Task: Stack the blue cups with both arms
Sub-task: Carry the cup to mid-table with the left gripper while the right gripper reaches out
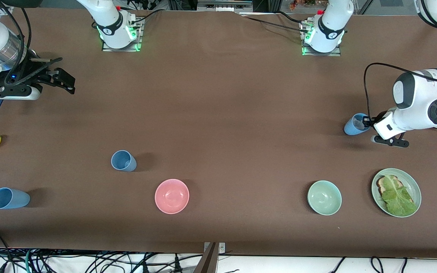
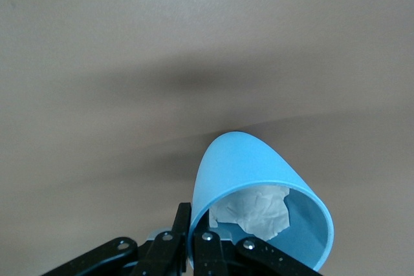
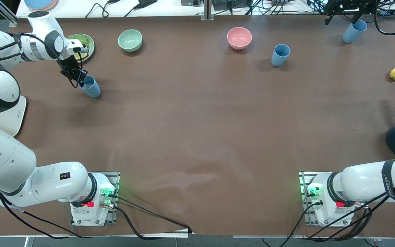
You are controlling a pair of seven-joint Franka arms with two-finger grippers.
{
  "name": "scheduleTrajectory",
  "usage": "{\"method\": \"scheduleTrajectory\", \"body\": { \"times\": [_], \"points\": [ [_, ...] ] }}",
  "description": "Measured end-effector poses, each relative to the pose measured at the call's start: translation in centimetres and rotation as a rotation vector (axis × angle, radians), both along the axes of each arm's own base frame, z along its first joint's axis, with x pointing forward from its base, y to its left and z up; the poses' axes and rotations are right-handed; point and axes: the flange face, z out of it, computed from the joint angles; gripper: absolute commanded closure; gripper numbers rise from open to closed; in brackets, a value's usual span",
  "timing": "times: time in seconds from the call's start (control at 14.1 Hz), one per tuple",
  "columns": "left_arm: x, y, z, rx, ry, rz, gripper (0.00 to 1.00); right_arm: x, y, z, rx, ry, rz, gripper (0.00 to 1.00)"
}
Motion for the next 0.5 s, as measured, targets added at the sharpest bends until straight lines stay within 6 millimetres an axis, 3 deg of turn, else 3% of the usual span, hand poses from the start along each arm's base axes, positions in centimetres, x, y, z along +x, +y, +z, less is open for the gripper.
{"method": "scheduleTrajectory", "body": {
  "times": [0.21,0.5],
  "points": [
    [1.9,-4.2,4.0,-0.015,-0.009,-0.034,1.0,0.0,0.0,0.0,0.0,0.001,0.0,0.0],
    [3.2,-13.2,8.2,-0.008,-0.025,0.004,1.0,0.1,0.0,-0.3,0.0,0.005,0.0,0.0]
  ]
}}
